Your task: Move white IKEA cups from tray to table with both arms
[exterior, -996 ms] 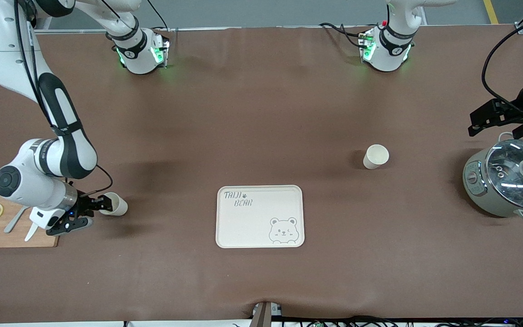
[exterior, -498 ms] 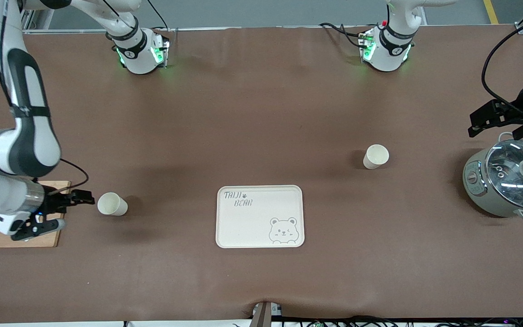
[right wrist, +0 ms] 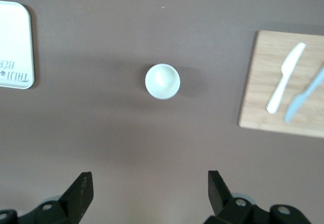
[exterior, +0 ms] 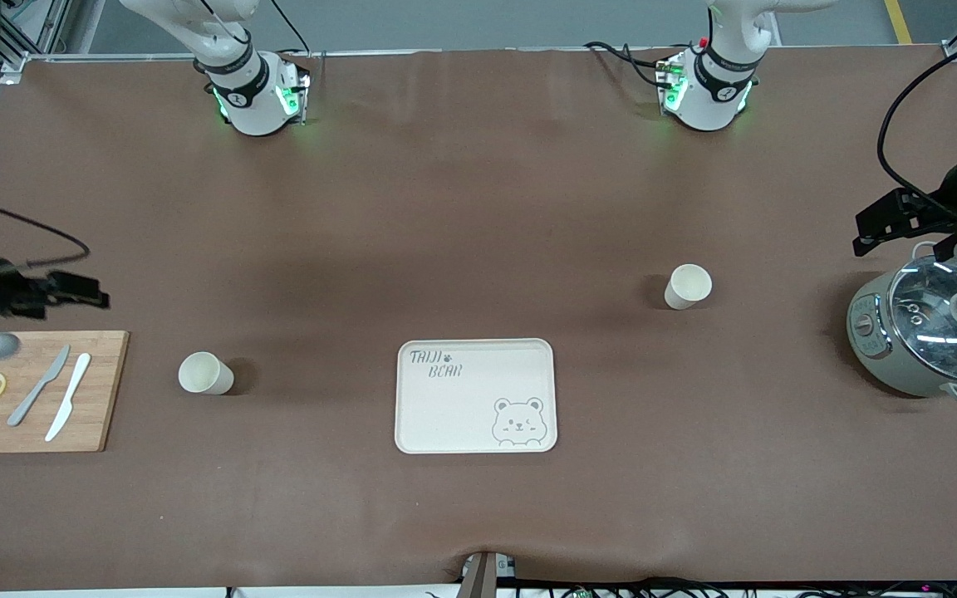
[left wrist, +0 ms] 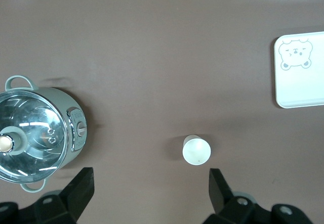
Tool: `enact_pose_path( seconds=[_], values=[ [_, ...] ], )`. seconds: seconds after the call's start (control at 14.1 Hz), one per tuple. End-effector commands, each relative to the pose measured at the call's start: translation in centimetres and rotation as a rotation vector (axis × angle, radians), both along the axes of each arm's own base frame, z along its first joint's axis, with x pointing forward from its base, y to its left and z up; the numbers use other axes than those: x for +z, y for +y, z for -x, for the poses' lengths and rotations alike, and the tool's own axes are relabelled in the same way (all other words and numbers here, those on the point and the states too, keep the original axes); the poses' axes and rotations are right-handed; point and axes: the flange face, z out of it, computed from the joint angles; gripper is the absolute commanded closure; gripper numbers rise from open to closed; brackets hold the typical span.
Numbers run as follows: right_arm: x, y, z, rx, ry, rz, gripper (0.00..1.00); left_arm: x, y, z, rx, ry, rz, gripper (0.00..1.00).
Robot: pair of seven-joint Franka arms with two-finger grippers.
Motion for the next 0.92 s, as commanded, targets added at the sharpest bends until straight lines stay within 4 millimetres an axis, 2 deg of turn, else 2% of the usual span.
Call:
enact_pose_path(
  seconds=[0.0, 0.07, 0.28, 0.5, 0.85],
  values=[
    [5.4, -0.2, 3.9, -0.035, -0.037, 0.069, 0.0, 0.1, 0.1, -0.1, -0.01, -0.011, -0.002, 0.0],
    [7.0, -0.5, 4.9, -0.042, -0.057, 0.075, 0.0, 0.1, 0.0, -0.1, -0.012, -0.011, -0.002, 0.0],
    [9.1, -1.4, 7.2, -0.068, -0.091, 0.083, 0.0, 0.1, -0.1, -0.1, -0.013, -0.014, -0.003, 0.0],
    [10.3, -1.8, 8.4, -0.166, -0.101, 0.087, 0.0, 0.1, -0.1, -0.1, -0.013, -0.014, -0.003, 0.0],
    [10.4, -2.0, 8.7, -0.176, -0.102, 0.096, 0.0, -0.2, 0.0, -0.2, -0.012, -0.008, -0.003, 0.0]
  ],
)
